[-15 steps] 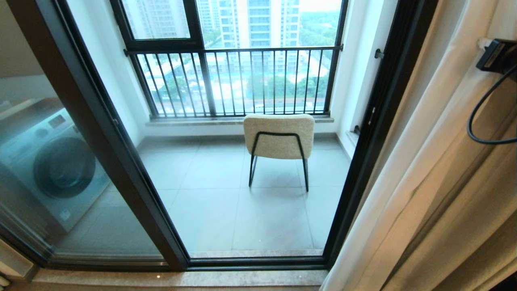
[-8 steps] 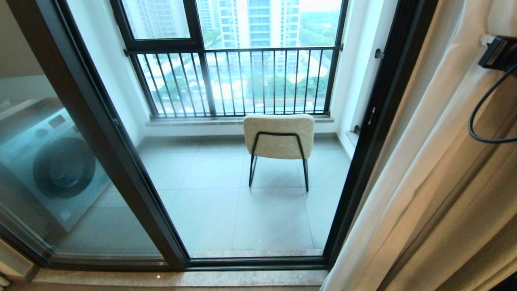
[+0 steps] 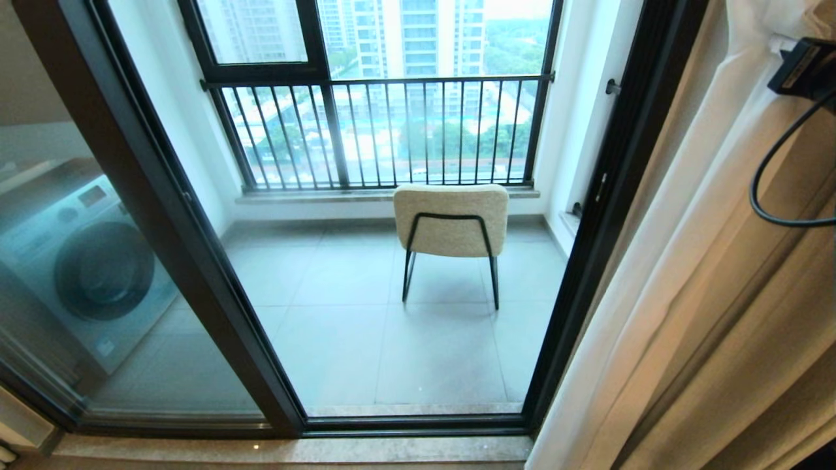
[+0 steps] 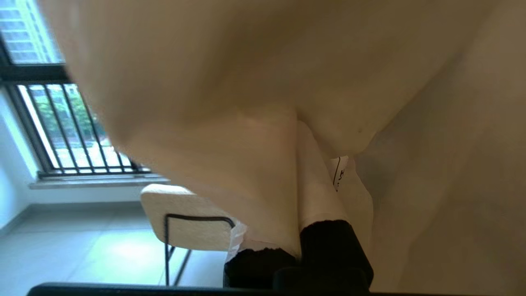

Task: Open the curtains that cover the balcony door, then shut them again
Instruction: Close the inner curtains on both sides

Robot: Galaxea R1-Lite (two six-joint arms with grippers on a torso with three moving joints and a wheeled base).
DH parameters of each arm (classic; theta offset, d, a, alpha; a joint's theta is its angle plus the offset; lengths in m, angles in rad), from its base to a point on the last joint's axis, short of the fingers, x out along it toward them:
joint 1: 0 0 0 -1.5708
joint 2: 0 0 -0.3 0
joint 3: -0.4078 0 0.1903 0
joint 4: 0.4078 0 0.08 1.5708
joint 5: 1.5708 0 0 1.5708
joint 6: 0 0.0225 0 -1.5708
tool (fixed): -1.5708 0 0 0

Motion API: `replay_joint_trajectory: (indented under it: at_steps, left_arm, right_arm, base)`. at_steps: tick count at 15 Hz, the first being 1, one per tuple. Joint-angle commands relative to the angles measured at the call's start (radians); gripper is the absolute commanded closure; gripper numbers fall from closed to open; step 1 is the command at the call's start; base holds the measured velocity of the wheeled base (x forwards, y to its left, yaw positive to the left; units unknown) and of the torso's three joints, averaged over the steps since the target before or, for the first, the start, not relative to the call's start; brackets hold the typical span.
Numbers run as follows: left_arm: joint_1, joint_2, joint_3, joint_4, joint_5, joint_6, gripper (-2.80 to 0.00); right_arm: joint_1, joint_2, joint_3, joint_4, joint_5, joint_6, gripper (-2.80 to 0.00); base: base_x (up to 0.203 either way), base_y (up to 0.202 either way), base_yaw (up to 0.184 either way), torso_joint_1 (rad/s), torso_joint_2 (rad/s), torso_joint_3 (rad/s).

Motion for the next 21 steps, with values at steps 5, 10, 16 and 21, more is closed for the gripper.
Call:
replay_joint_trajectory:
  at_steps: [5,10,16,21]
  left_arm:
    - [0.001,0.0,0.0,0.0,0.001,0.0,0.0]
    - [0.001,0.0,0.0,0.0,0.001,0.0,0.0]
    - [0.001,0.0,0.0,0.0,0.001,0.0,0.0]
    - [0.001,0.0,0.0,0.0,0.0,-0.003,0.0]
  right_arm:
    - [0.065,-0.002,-0.032,-0.014,-0.001,-0.001,0.0]
    - [0.065,0.012,-0.06,-0.014,-0.001,0.002,0.0]
    - [0.064,0.014,-0.059,-0.012,0.0,0.002,0.0]
    - [0.064,0.025,-0.074,-0.011,0.0,0.002,0.0]
  base:
    - [0.0,0.0,0.0,0.0,0.0,0.0]
    - [0.0,0.0,0.0,0.0,0.0,0.0]
    - [0.0,0.0,0.0,0.0,0.0,0.0]
    - [0.0,0.0,0.0,0.0,0.0,0.0]
